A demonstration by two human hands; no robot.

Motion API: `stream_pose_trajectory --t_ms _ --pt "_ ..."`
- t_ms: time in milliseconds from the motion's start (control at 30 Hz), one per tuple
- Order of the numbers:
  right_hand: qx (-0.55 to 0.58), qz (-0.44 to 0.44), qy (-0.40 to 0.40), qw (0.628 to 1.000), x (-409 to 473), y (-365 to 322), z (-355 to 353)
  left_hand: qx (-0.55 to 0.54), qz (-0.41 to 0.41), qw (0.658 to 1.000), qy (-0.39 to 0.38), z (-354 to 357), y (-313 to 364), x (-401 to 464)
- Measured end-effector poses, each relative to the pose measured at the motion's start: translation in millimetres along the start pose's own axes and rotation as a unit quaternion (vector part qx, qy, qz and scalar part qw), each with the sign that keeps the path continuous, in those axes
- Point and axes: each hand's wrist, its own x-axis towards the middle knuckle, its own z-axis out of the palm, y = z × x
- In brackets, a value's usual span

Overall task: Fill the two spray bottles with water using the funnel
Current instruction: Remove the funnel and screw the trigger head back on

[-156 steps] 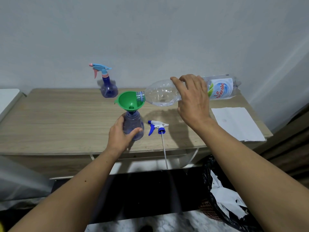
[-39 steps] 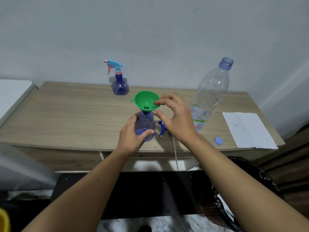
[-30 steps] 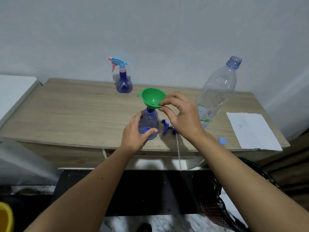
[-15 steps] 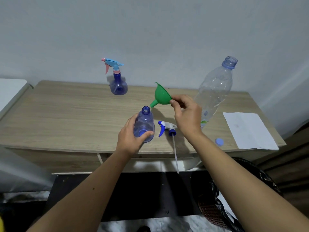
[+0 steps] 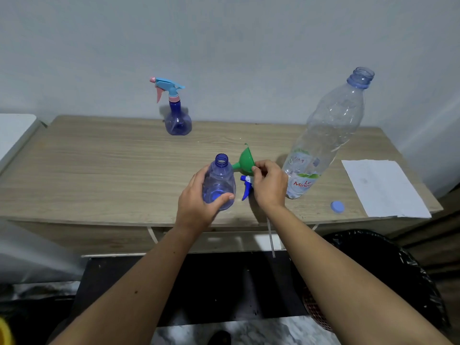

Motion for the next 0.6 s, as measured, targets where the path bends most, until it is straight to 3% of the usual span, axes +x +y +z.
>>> stream_pose_trajectory --t_ms 367,600 --pt "-0.017 0.036 -0.036 0.999 -4.5 7.0 11.9 0.011 0.013 1.000 0.004 2.6 -4.8 0.0" --pt "-0.032 0.007 -0.041 0.999 -5.9 5.1 4.1 0.018 0.014 1.000 0.008 2.7 -5.5 -0.3"
